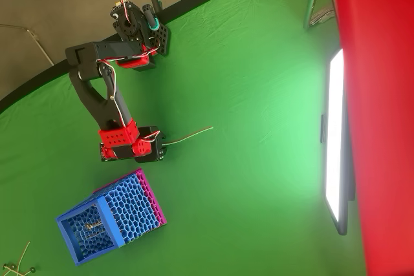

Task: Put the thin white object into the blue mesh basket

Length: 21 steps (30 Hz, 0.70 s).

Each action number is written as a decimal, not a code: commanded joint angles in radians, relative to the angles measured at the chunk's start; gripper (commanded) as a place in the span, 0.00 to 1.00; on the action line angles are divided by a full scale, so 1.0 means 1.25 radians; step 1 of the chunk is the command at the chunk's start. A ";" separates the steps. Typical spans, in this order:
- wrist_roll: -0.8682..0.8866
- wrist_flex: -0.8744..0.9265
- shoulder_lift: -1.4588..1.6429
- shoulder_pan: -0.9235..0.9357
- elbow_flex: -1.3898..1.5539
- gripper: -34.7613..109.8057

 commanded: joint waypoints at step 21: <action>-0.043 0.005 0.036 -0.002 -0.031 0.25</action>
